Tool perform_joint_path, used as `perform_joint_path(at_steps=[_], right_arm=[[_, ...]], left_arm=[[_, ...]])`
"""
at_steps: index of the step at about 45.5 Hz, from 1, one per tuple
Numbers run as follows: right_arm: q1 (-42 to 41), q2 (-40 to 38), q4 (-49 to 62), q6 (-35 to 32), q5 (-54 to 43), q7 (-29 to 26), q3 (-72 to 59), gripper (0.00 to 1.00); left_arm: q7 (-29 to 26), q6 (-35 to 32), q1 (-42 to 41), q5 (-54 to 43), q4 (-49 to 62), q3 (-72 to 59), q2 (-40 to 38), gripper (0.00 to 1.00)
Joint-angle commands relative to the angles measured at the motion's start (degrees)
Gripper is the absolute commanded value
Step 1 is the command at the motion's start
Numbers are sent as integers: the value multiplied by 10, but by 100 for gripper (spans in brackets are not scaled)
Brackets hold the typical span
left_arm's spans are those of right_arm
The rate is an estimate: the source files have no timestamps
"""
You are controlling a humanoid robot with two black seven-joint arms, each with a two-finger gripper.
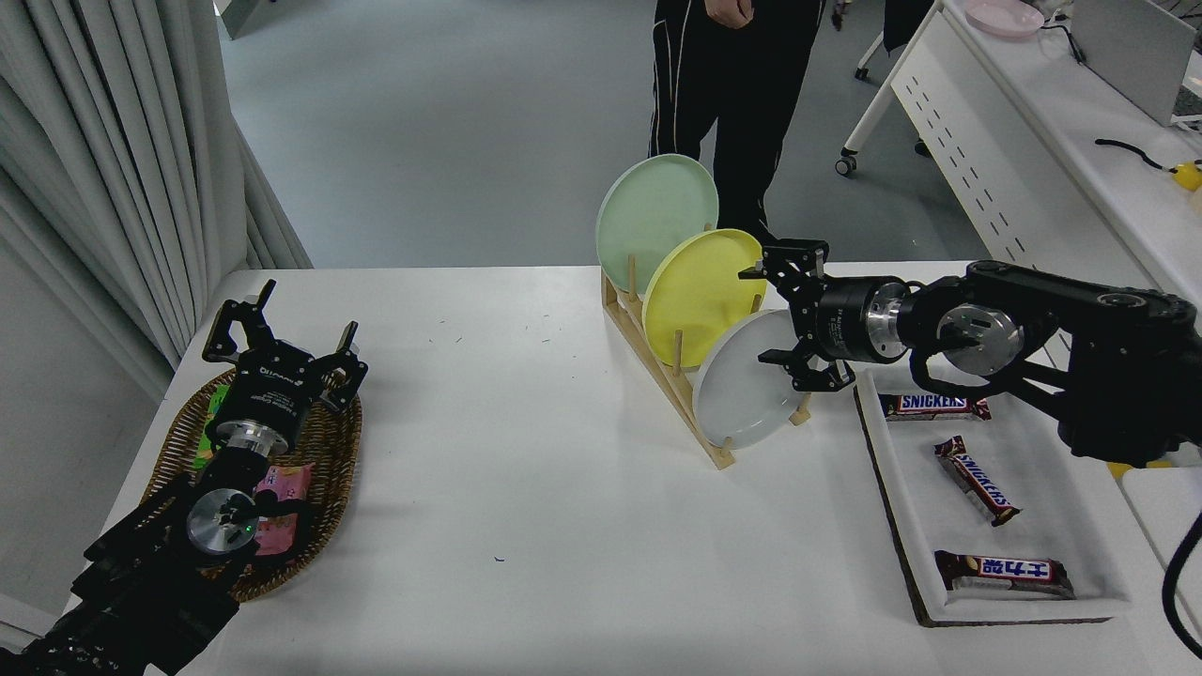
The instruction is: Place the plate on the table
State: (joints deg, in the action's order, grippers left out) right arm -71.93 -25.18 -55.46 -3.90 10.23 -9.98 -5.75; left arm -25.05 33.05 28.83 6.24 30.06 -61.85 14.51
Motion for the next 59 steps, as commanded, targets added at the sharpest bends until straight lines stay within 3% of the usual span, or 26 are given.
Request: perform_joint_path(at_steps=[1, 14, 20, 30, 59], right_arm=[[-4, 9, 4, 24, 7, -1, 1, 90], [-4, 7, 16, 36, 5, -2, 2, 89], [-6, 6, 21, 36, 5, -2, 3, 75], [-4, 7, 36, 36, 5, -2, 2, 74], [-5, 7, 43, 25, 9, -25, 2, 43]], left_arm=[[0, 0, 0, 0, 0, 0, 1, 100], [0, 0, 0, 0, 0, 0, 1, 100], [0, 0, 0, 0, 0, 1, 0, 100], [0, 0, 0, 0, 0, 0, 0, 100], [0, 0, 0, 0, 0, 0, 0, 100]])
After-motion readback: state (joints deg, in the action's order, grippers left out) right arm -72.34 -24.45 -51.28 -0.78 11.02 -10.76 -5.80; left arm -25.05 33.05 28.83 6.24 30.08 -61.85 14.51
